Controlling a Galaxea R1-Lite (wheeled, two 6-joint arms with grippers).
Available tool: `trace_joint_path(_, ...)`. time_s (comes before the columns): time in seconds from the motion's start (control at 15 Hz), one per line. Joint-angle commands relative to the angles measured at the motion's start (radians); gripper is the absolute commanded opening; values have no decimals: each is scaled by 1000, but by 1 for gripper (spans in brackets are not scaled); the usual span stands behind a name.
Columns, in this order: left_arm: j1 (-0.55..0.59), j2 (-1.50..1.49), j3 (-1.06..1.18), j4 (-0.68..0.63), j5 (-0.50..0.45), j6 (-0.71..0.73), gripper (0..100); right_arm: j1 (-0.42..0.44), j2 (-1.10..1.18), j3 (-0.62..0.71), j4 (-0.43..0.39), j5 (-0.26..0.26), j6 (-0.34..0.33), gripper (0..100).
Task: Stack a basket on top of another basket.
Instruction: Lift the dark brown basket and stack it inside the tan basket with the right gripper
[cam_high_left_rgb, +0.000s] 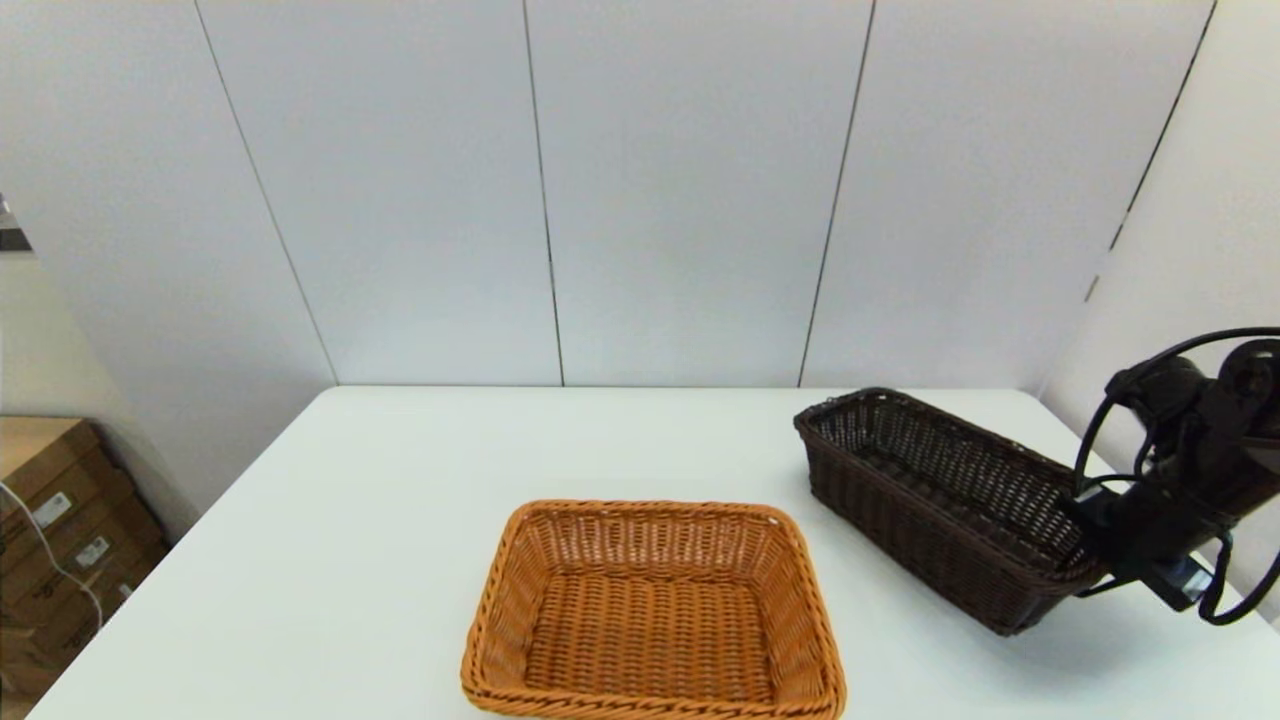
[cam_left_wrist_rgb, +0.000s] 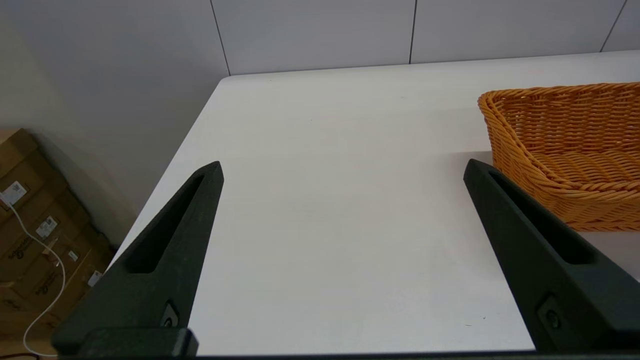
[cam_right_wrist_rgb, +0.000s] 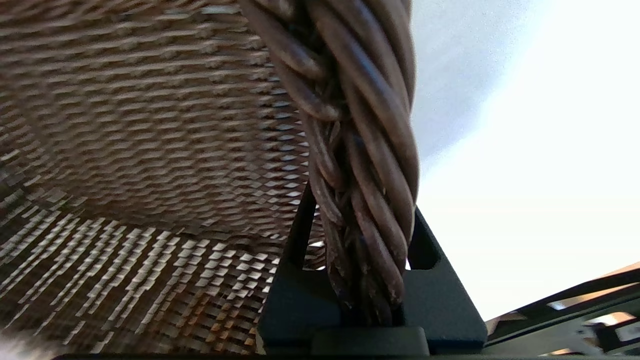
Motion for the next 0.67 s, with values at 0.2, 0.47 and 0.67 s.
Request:
trace_joint_path(0.2, 0, 1, 3, 0, 1, -2, 100, -102, -74, -16, 5, 122, -25, 0)
trace_joint_path(0.47, 0, 1, 3, 2, 1, -2, 100, -158, -115, -14, 7, 216, -37, 0)
trace_joint_path(0.67, 0, 1, 3, 0, 1, -2, 100, -162, -154, -13, 22, 234, -74, 0)
